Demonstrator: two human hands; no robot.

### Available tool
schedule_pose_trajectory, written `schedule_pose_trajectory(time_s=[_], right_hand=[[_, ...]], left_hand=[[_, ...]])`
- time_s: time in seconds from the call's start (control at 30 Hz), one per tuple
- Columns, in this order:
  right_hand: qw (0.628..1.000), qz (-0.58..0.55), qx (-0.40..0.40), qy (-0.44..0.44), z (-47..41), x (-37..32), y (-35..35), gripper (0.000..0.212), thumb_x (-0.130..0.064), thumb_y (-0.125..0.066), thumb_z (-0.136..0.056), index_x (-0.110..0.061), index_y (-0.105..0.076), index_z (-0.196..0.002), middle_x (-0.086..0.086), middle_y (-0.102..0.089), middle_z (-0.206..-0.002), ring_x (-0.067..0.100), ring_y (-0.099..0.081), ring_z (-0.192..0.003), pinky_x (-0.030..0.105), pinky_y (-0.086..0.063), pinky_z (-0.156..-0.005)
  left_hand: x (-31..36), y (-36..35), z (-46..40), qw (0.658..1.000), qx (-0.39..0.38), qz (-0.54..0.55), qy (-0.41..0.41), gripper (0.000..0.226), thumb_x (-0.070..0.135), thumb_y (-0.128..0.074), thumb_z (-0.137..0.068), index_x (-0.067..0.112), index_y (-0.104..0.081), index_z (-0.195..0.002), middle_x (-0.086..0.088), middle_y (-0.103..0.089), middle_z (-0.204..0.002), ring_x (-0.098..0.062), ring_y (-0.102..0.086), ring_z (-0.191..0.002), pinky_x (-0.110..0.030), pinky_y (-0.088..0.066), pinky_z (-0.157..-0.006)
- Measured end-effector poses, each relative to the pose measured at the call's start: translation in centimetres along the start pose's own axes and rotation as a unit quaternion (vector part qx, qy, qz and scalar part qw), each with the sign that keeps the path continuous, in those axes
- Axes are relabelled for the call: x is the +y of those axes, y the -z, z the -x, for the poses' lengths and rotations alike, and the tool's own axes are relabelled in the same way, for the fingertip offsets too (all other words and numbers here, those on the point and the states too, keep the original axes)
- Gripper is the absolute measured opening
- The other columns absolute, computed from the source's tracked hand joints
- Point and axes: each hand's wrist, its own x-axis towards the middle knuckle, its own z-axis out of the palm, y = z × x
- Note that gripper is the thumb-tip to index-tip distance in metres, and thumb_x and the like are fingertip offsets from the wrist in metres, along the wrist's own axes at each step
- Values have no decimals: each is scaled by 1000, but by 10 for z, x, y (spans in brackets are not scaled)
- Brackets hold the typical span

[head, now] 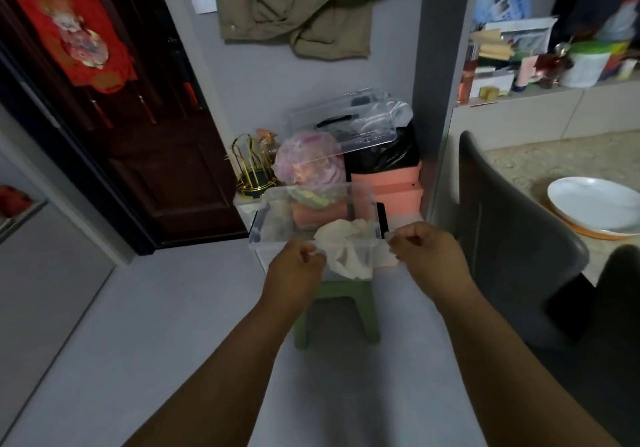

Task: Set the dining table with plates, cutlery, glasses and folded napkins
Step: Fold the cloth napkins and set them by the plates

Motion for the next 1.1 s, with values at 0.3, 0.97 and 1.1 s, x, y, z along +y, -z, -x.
schedule_pose_trajectory(time_s=[0.3,0.97,1.1], right_hand=[[999,33,22,-28,-169,8,-34,12,-27,-61,-89,-22,-61,-78,-3,-65,-76,15,-63,-75,30,-51,-68],[984,111,24,-140,-343,95,-57,12,-32,-62,-89,-20,-63,-87,-9,-65,-81,7,-61,-79,25,-48,-71],[981,110,36,-158,-345,108,-60,17,-33,-63,-87,-17,-66,-88,-6,-67,-80,11,-63,-78,29,-50,-74]], left_hand=[[0,-50,-189,998,-44,-35,26,20,33,-61,-89,16,-61,-98,-7,-67,-99,-26,-64,-94,-37,-50,-84],[-147,-214,-374,885,-269,-334,181,83,62,-69,-71,1,-46,-123,-15,-63,-112,-31,-61,-105,-37,-51,-90],[-152,-209,-384,871,-281,-377,144,40,29,-52,-96,0,-54,-122,-17,-58,-125,-31,-55,-117,-33,-44,-99]])
